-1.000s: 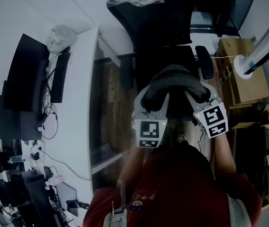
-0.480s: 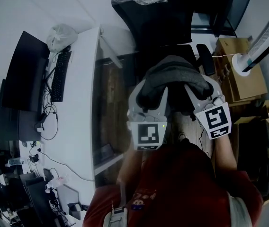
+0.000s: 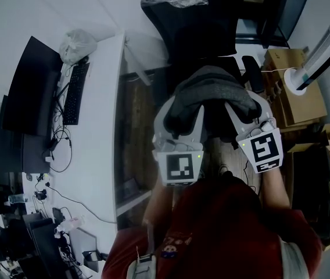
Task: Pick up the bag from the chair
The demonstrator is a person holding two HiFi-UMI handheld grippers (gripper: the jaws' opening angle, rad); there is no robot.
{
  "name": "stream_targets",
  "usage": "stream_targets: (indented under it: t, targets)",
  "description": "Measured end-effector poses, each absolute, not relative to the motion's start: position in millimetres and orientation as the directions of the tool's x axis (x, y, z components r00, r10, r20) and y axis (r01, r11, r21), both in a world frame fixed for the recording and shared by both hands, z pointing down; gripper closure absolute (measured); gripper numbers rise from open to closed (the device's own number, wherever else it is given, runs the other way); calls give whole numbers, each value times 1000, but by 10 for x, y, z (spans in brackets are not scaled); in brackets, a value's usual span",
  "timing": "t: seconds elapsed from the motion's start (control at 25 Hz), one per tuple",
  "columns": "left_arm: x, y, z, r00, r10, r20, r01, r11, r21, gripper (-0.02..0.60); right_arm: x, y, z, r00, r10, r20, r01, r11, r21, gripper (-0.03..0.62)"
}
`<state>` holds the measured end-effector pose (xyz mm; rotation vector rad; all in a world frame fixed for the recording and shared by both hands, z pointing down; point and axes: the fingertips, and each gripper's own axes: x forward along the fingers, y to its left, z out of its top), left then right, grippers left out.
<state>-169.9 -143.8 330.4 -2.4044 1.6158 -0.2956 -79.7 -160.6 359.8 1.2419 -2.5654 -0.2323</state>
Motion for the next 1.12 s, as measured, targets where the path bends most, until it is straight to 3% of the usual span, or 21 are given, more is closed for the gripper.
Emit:
stream_targets:
  t: [1.12]
  targets:
    - [-1611, -1416, 3308, 363, -931, 50, -884, -360, -297, 351, -712, -1588, 3612, -608, -767, 204, -722, 641, 259, 444]
